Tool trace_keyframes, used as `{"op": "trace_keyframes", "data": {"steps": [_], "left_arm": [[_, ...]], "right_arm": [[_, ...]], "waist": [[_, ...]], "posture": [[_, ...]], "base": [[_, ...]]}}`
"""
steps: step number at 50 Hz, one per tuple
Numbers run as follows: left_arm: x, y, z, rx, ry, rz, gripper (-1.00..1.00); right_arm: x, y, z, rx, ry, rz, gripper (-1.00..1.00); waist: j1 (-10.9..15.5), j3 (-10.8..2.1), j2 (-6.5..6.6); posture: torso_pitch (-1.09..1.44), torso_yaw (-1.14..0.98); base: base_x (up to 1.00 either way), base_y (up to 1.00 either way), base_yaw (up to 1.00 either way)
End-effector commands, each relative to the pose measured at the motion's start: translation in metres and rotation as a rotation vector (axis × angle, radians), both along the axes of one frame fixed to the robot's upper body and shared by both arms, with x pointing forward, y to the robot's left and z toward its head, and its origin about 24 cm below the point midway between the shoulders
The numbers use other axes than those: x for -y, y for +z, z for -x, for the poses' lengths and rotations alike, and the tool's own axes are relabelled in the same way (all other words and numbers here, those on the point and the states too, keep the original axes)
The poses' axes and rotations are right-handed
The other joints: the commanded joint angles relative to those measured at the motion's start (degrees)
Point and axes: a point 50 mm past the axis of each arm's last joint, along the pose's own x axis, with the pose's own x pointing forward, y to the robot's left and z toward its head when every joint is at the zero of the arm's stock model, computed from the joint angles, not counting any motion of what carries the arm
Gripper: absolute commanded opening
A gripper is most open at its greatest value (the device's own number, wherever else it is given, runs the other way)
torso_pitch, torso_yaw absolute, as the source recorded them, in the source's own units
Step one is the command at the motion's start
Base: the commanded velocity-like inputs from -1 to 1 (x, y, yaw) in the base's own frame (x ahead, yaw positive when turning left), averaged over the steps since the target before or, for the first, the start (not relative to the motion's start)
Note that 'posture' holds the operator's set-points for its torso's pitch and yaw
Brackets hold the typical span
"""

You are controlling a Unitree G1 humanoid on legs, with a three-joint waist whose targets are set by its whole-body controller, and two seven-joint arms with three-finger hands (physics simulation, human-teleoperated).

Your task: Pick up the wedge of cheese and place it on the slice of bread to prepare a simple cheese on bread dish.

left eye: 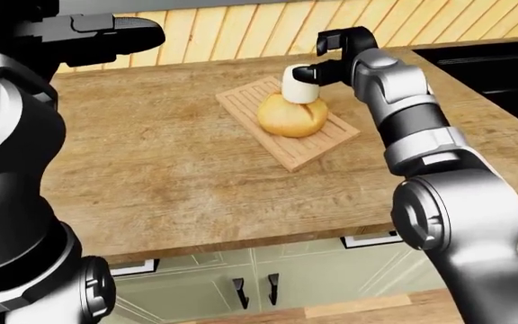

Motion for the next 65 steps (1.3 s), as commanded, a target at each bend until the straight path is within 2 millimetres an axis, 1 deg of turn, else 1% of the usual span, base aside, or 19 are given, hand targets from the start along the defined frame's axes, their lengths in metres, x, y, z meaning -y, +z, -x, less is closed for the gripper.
{"op": "trace_keyframes", "data": {"steps": [1, 6, 11, 14, 22, 37, 38, 39, 40, 41, 47, 59, 62, 65], "left_arm": [[-0.001, 0.013, 0.008, 0.075, 0.006, -0.002, 1.00], [-0.002, 0.013, 0.008, 0.076, 0.008, -0.001, 1.00], [-0.002, 0.013, 0.008, 0.077, 0.008, -0.001, 1.00], [-0.002, 0.013, 0.008, 0.077, 0.009, -0.001, 1.00], [-0.002, 0.013, 0.008, 0.077, 0.010, 0.000, 1.00], [-0.002, 0.013, 0.008, 0.077, 0.008, -0.001, 1.00], [-0.002, 0.013, 0.008, 0.077, 0.009, 0.000, 1.00], [-0.003, 0.013, 0.008, 0.076, 0.009, 0.001, 1.00], [-0.003, 0.013, 0.008, 0.077, 0.009, 0.001, 1.00], [-0.002, 0.013, 0.007, 0.077, 0.009, 0.001, 1.00], [-0.003, 0.013, 0.008, 0.077, 0.010, 0.001, 1.00], [-0.001, 0.013, 0.008, 0.076, 0.009, -0.002, 1.00], [-0.001, 0.013, 0.008, 0.075, 0.008, -0.002, 1.00], [-0.001, 0.013, 0.008, 0.075, 0.008, -0.002, 1.00]], "right_arm": [[-0.004, 0.039, 0.005, 0.151, 0.022, -0.007, -1.00], [-0.003, 0.037, 0.004, 0.152, 0.026, -0.006, -1.00], [-0.007, 0.045, 0.005, 0.183, 0.028, -0.008, -1.00], [-0.009, 0.045, 0.005, 0.186, 0.028, -0.006, -1.00], [-0.013, 0.039, 0.003, 0.171, 0.031, 0.004, -1.00], [-0.009, 0.019, 0.000, 0.127, 0.037, 0.004, -0.98], [-0.010, 0.019, 0.000, 0.125, 0.041, 0.003, -0.33], [-0.009, 0.018, 0.000, 0.121, 0.043, 0.001, 0.47], [-0.009, 0.017, 0.000, 0.119, 0.045, 0.000, 0.89], [-0.009, 0.017, 0.000, 0.124, 0.043, 0.001, 1.00], [-0.007, 0.014, 0.000, 0.119, 0.042, -0.005, 1.00], [-0.004, 0.016, 0.000, 0.123, 0.035, -0.006, 1.00], [-0.003, 0.020, 0.000, 0.129, 0.036, -0.009, 1.00], [-0.001, 0.028, 0.002, 0.146, 0.031, -0.019, 1.00]], "waist": [[0.02, -2.02, 0.07], [-0.03, -2.03, 0.10], [-0.08, -2.04, 0.12], [-0.11, -2.00, 0.17], [-0.22, -1.95, 0.20], [-0.20, -1.95, 0.15], [-0.20, -1.97, 0.15], [-0.17, -1.97, 0.14], [-0.18, -1.97, 0.13], [-0.19, -1.98, 0.13], [-0.16, -2.06, 0.10], [-0.09, -2.08, 0.09], [-0.08, -2.10, 0.07], [-0.03, -2.11, 0.05]], "posture": [[0.00, 0.00], [0.00, 0.00], [0.00, 0.00], [0.00, 0.00], [0.00, 0.00], [0.00, 0.00], [0.00, 0.00], [0.00, 0.00], [0.00, 0.00], [0.00, 0.00], [0.00, 0.00], [0.00, 0.00], [0.00, 0.00], [0.00, 0.00]], "base": [[0.00, 0.00, 0.00], [0.00, 0.00, 0.00], [0.00, 0.00, 0.00], [0.00, 0.00, 0.00], [0.00, 0.00, 0.00], [0.00, 0.00, 0.00], [0.00, 0.00, 0.00], [0.00, 0.00, 0.00], [0.00, 0.00, 0.00], [0.00, 0.00, 0.00], [0.00, 0.00, 0.00], [0.00, 0.00, 0.00], [0.00, 0.00, 0.00], [0.00, 0.00, 0.00]]}}
